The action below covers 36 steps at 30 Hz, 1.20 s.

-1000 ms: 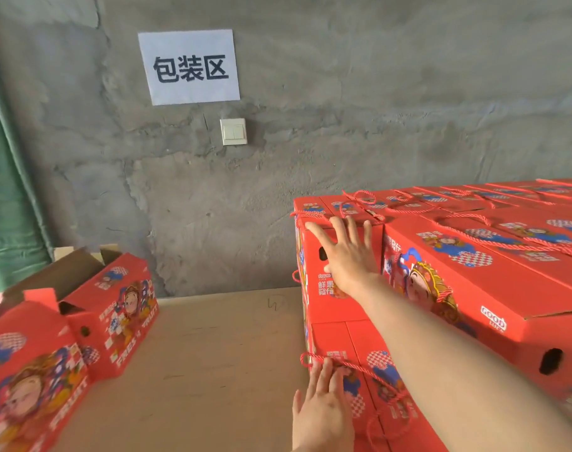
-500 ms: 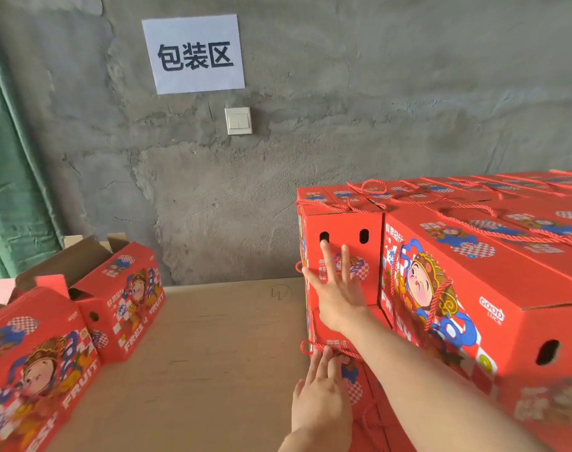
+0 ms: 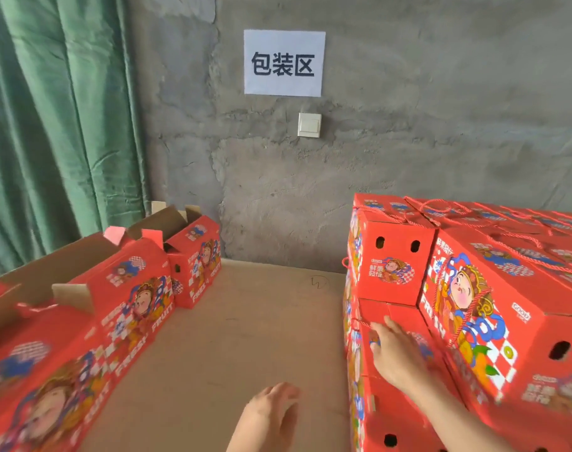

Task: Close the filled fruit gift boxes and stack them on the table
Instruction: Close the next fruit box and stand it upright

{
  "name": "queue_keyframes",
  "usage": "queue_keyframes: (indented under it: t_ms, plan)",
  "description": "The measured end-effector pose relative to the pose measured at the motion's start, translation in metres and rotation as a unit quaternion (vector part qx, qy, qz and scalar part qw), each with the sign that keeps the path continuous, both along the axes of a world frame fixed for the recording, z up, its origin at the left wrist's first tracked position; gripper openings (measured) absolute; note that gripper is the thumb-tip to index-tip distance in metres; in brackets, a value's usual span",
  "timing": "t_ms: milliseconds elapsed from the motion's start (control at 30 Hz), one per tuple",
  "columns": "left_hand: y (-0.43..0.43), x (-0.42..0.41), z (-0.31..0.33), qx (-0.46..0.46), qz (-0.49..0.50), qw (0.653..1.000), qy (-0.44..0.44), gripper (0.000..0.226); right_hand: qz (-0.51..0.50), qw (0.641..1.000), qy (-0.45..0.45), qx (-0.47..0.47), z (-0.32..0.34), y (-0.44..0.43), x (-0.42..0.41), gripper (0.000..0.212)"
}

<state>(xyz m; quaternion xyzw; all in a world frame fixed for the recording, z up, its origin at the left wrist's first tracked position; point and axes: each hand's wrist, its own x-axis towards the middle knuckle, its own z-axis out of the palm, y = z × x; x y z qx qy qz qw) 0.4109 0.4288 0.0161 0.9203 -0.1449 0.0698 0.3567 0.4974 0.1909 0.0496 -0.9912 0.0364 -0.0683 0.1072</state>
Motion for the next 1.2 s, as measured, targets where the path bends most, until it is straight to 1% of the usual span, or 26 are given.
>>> queue_keyframes:
  t_ms: [33,67,133,200,267,333,400,467,600,667,767,833,900,933,967,1000,1033,1067,1133,1167,1200]
  plan:
    - [0.027,-0.018,-0.001,-0.011,0.012,1.000,0.009,0.025,0.009,0.998,-0.058,0.032,0.000,0.015,-0.010,0.045]
    - [0.054,-0.036,-0.003,-0.029,0.031,0.999,0.019,0.023,0.029,0.993,-0.094,0.065,0.000,0.032,-0.021,0.042]
    - [0.107,-0.073,-0.008,-0.055,0.086,0.994,0.045,0.020,0.086,0.983,-0.116,0.110,0.002,0.075,-0.045,0.034]
    - [0.155,-0.108,-0.010,-0.067,0.131,0.987,0.066,0.021,0.141,0.977,-0.106,0.120,0.005,0.121,-0.070,0.028]
    - [0.199,-0.139,-0.012,-0.075,0.167,0.981,0.065,0.023,0.196,0.970,-0.088,0.115,0.007,0.170,-0.094,0.024]
    - [0.242,-0.168,-0.010,-0.086,0.212,0.972,0.048,0.028,0.249,0.960,-0.063,0.111,0.006,0.222,-0.115,0.025]
    - [0.280,-0.196,-0.007,-0.104,0.240,0.965,0.036,0.026,0.297,0.948,-0.041,0.105,0.002,0.278,-0.136,0.027]
    - [0.313,-0.219,-0.003,-0.102,0.248,0.963,0.028,0.038,0.340,0.935,-0.015,0.099,-0.004,0.334,-0.155,0.030]
    - [0.369,-0.245,0.004,-0.131,0.286,0.949,-0.011,0.025,0.411,0.909,0.007,0.074,-0.012,0.438,-0.185,0.033]
    - [0.391,-0.248,0.006,-0.133,0.303,0.943,-0.021,0.020,0.406,0.913,0.008,0.033,-0.018,0.473,-0.195,0.035]
    - [0.414,-0.246,0.007,-0.132,0.319,0.938,-0.034,0.018,0.350,0.934,-0.010,-0.065,-0.023,0.506,-0.198,0.043]
    - [0.421,-0.240,0.006,-0.142,0.324,0.935,-0.036,0.021,0.322,0.940,0.005,-0.110,-0.024,0.518,-0.197,0.063]
    - [0.423,-0.231,0.007,-0.167,0.328,0.930,-0.026,0.026,0.303,0.940,0.054,-0.150,-0.025,0.528,-0.197,0.085]
    - [0.423,-0.225,0.008,-0.181,0.329,0.927,-0.016,0.031,0.290,0.941,0.063,-0.163,-0.027,0.531,-0.197,0.088]
    - [0.423,-0.218,0.009,-0.194,0.327,0.925,-0.004,0.036,0.279,0.944,0.029,-0.171,-0.029,0.533,-0.195,0.083]
    - [0.423,-0.211,0.012,-0.202,0.323,0.924,0.012,0.041,0.262,0.948,-0.030,-0.177,-0.029,0.534,-0.193,0.071]
    - [0.424,-0.204,0.014,-0.207,0.315,0.926,0.027,0.046,0.248,0.948,-0.056,-0.191,-0.028,0.535,-0.193,0.059]
    - [0.424,-0.196,0.017,-0.212,0.306,0.927,0.040,0.050,0.258,0.944,-0.039,-0.202,-0.029,0.535,-0.194,0.049]
    - [0.425,-0.182,0.023,-0.215,0.286,0.932,0.060,0.053,0.280,0.932,0.034,-0.230,-0.039,0.532,-0.195,0.044]
    - [0.425,-0.177,0.024,-0.215,0.277,0.934,0.066,0.053,0.272,0.934,0.034,-0.231,-0.041,0.529,-0.195,0.043]
    - [0.425,-0.172,0.024,-0.215,0.270,0.936,0.073,0.053,0.259,0.939,0.002,-0.227,-0.041,0.527,-0.196,0.041]
